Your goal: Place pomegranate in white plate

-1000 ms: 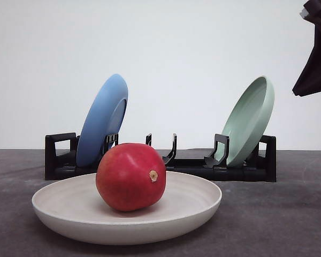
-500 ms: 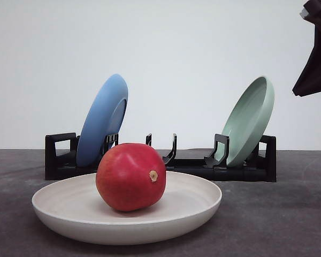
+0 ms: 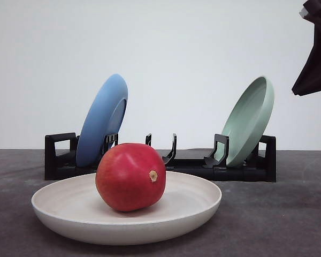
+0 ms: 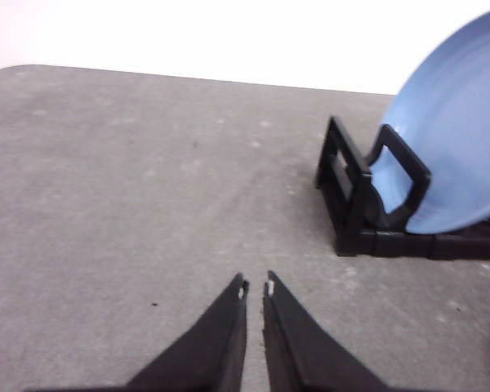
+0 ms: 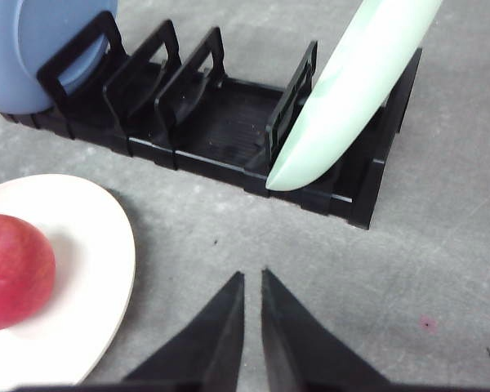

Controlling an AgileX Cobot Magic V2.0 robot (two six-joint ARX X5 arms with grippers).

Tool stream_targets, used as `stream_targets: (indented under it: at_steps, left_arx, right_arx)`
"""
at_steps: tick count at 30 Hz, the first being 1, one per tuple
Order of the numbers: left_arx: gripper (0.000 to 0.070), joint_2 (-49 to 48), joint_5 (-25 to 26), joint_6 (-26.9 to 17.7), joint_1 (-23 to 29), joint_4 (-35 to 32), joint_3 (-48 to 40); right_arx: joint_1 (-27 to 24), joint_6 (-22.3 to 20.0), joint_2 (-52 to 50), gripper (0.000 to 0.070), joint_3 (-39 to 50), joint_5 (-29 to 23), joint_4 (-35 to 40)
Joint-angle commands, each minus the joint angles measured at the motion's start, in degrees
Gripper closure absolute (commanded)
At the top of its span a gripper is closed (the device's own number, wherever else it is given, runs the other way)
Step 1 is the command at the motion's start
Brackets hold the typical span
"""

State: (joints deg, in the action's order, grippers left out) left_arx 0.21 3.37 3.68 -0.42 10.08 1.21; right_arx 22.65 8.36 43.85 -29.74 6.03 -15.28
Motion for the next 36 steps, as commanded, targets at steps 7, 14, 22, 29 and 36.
stream_targets:
  at_steps: [7,14,22,29,36]
  left_arx:
    - [0.0683,-0.04,-0.16,-1.49,-1.51,-1.05,-0.52]
    - [0.0683,-0.02,-0.14,-1.49,-1.51,-1.08,-0.52]
    - [0.0683,-0.02,-0.14,-1.49,-1.51,-1.06,-0.52]
    - [0.0683,-0.02,-0.14,-1.49,-1.51,-1.06,-0.52]
    - [0.0683,-0.02,-0.14,-1.47,-1.51,-1.06,-0.52]
  right_arx:
    - [0.24,-0.42,0.18,0.0668,-0.15,-0.08,0.73]
    - [0.24,-0.43,0.18,0.0668,-0.15,-0.09,0.73]
    - [0.24,-0.42,0.18,0.0668,-0.15,-0.08,0.73]
    - [-1.24,-4.36,-4.21,0.0668,0.16,-0.26,-1.12]
    - [-9.28,-5.05,-17.35,0.0668,10.46,-0.29,3.07]
